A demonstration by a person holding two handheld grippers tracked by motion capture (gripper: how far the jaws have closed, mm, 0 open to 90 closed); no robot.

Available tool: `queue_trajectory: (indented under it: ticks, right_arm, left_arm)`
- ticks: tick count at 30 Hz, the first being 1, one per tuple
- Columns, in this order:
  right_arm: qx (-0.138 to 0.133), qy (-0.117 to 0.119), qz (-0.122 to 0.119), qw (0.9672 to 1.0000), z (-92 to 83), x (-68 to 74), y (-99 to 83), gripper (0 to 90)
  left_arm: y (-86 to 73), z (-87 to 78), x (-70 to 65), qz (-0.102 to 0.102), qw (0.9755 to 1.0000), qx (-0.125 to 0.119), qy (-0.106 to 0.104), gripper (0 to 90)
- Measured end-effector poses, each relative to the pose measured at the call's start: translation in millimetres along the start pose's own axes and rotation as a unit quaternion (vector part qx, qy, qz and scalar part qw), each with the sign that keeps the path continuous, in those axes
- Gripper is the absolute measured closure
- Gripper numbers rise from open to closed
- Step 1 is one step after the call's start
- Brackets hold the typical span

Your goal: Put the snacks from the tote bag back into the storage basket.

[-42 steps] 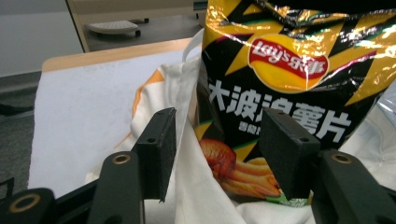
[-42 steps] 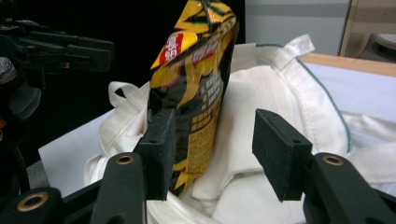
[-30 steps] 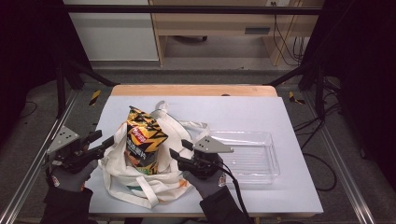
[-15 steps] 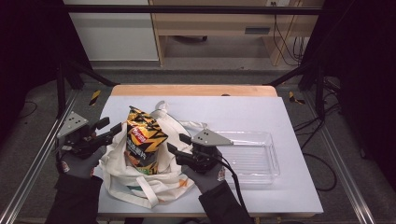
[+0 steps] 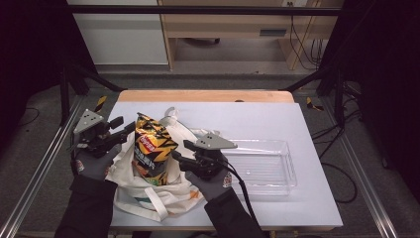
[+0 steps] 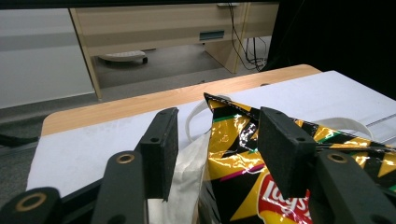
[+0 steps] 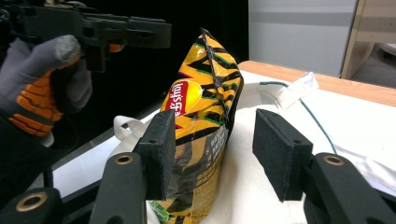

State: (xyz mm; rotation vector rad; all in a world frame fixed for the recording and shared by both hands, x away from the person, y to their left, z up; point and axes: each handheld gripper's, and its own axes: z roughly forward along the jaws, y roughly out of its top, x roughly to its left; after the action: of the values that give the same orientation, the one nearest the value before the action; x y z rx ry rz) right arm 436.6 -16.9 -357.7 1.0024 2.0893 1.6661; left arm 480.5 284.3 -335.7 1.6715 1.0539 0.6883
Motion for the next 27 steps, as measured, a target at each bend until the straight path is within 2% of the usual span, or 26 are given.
queue_trajectory:
  ticks: [9, 16, 18, 20, 21, 23, 27]
  right_arm:
    - [0.013, 0.007, 0.000, 0.9999, 10.7, 4.4, 2.5, 53.5]
    - [0.023, 0.008, -0.003, 0.9997, 18.7, 8.2, 4.4, 67.3]
    - [0.023, 0.011, -0.005, 0.9997, 19.0, 8.9, 4.7, 72.5]
    - [0.025, 0.015, -0.008, 0.9996, 19.3, 10.8, 5.2, 81.2]
    - [0.025, 0.015, -0.008, 0.9996, 19.3, 10.8, 5.2, 81.2]
    - [0.027, 0.016, -0.015, 0.9994, 19.6, 11.8, 4.9, 85.2]
    - [0.029, 0.019, -0.017, 0.9993, 19.2, 12.2, 4.8, 89.0]
  left_arm:
    - [-3.7, 20.1, 3.3, -0.001, 0.9997, 0.020, -0.009, 52.5]
    - [-7.9, 27.3, 6.4, -0.005, 0.9993, 0.032, -0.019, 59.4]
    - [-8.6, 28.1, 6.2, -0.006, 0.9990, 0.034, -0.027, 63.9]
    - [-8.9, 28.4, 5.5, -0.005, 0.9988, 0.036, -0.032, 73.4]
    - [-9.0, 28.4, 5.1, -0.003, 0.9988, 0.037, -0.031, 73.4]
    - [-9.2, 27.8, 5.2, -0.001, 0.9989, 0.037, -0.029, 79.0]
    - [-11.3, 26.6, 8.2, -0.012, 0.9986, 0.036, -0.037, 88.1]
